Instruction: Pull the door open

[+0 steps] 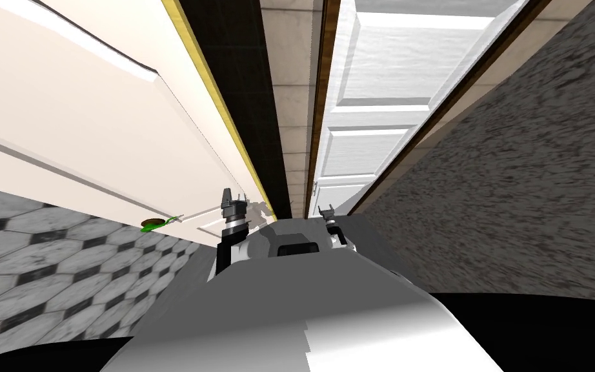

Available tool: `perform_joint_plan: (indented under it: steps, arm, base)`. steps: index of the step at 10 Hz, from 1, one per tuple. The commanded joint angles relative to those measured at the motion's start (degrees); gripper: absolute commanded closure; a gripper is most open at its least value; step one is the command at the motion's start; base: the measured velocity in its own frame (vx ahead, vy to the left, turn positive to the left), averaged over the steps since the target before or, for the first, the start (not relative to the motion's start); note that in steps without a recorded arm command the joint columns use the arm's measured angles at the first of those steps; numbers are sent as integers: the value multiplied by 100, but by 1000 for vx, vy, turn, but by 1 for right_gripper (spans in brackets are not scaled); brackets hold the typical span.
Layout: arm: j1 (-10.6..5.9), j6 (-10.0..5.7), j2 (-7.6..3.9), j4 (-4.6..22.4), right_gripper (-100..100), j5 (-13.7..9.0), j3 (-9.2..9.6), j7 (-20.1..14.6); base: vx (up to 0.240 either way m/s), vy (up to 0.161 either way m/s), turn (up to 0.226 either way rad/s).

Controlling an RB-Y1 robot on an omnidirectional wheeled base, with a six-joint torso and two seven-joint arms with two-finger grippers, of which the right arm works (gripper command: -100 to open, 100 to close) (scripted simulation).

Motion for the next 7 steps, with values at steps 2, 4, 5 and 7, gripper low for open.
perform_joint_plan:
  steps: [2,4,5,7]
  arm:
    - [-71,-28,-81,245,-100,-130,79,-272]
    - [-164,-89,-142,550,-100,-251,168,-536]
    - [-191,-108,-160,642,-100,-288,194,-616]
    - [-268,-159,-211,895,-100,-388,268,-835]
  base:
    - [99,11,38]
    - [128,19,52]
    - [134,-7,36]
    - [140,-1,50]
